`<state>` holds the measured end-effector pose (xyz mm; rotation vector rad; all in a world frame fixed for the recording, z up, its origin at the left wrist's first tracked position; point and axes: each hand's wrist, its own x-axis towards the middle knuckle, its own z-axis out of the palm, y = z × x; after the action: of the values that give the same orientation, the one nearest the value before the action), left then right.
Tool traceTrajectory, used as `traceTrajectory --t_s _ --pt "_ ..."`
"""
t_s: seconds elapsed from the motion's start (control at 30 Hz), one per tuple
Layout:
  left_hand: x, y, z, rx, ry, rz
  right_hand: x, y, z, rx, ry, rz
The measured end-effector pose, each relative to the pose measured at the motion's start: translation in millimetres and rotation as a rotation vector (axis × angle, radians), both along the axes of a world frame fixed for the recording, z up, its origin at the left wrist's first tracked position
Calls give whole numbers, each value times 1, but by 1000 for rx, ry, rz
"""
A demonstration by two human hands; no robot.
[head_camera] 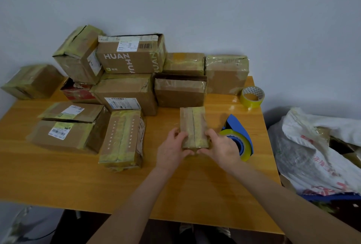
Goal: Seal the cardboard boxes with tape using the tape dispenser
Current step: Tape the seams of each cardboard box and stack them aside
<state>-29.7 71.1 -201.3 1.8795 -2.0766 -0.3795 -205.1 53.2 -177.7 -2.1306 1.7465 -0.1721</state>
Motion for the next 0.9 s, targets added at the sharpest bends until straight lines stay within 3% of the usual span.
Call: traceTrajectory --t_s 0.17,0.33,0.53,0.73,0.8,0.9 --pt "6 3 -13 40 184 -57 -6 0 -6 23 -47 52" --pt "7 1 -5 151 266 -30 -8 -3 4 58 -59 81" --pt "-1 -1 -8 122 299 32 -3 -2 2 9 -57 66" --pt "15 -6 8 406 536 76 0 3 1 122 -161 -42" --pt "11 -14 20 384 446 152 10 8 1 157 -224 -43" --pt "0 -23 33 347 56 154 26 25 -5 232 -368 10"
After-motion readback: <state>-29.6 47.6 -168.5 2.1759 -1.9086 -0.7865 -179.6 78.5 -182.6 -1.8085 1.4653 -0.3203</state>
